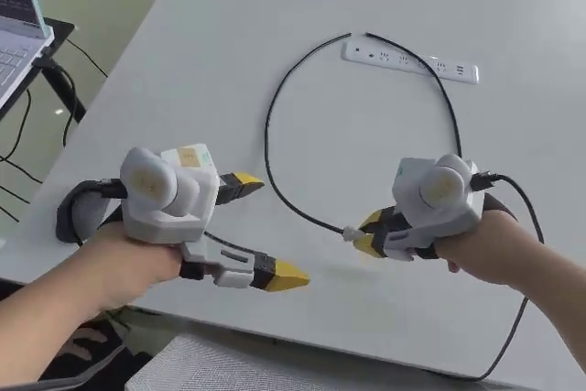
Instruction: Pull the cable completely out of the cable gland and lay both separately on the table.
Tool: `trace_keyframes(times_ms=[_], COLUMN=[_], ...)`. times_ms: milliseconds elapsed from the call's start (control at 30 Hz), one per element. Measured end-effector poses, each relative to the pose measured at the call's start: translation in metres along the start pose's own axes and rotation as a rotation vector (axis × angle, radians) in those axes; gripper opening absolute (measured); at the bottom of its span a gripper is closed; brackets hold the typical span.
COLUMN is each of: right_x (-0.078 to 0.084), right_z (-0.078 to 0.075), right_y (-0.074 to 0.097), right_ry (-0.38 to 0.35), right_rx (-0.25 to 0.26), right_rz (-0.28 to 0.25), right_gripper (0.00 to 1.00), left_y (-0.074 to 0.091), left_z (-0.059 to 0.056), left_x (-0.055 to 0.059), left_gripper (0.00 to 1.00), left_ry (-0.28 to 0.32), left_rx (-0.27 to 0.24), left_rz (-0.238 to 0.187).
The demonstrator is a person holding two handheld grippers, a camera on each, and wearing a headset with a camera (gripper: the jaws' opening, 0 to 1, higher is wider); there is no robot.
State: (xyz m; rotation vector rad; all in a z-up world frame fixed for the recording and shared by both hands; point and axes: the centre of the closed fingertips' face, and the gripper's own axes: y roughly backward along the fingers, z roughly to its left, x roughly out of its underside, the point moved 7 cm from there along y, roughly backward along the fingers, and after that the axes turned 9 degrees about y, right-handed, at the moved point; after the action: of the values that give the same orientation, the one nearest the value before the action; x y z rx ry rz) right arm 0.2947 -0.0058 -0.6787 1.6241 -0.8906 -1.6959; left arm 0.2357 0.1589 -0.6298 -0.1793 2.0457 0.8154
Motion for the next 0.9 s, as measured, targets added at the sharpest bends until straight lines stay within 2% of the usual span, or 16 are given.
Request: trace_keyframes(times_ms=[133, 200, 300, 600, 700, 767, 900], right_x=[-0.008, -0.011, -0.015, -0.025, -0.027, -0.029, -0.032], right_z=[0.002, 0.004, 0.006, 0.007, 0.01, 0.013, 0.016], right_y=[0.009, 0.011, 0.016, 0.036, 0.041, 0.044, 0.05], right_ry=[-0.02, -0.022, -0.015, 0.024, 0.027, 0.048, 0.08], right_rx=[0.02, 0.027, 0.027, 0.038, 0.022, 0.018, 0.022], right_rz=[-0.022, -0.032, -0.04, -0.049, -0.06, -0.055, -0.051], right_gripper=[0.06, 0.06, 0.06, 0.06, 0.06, 0.06, 0.06], left_y=[-0.003, -0.005, -0.009, -0.023, -0.026, -0.028, -0.036], left_z=[-0.001, -0.005, -0.007, -0.012, -0.013, -0.014, -0.015], left_x=[-0.006, -0.011, -0.014, -0.022, -0.024, -0.025, -0.029], left_gripper=[0.89, 0.86, 0.86, 0.85, 0.84, 0.83, 0.77], left_ry=[-0.017, -0.053, -0.063, -0.077, -0.077, -0.074, -0.105], left_rx=[0.009, 0.025, 0.031, 0.061, 0.068, 0.073, 0.088], left_rz=[0.008, -0.005, -0.005, 0.0, -0.005, -0.008, -0.02])
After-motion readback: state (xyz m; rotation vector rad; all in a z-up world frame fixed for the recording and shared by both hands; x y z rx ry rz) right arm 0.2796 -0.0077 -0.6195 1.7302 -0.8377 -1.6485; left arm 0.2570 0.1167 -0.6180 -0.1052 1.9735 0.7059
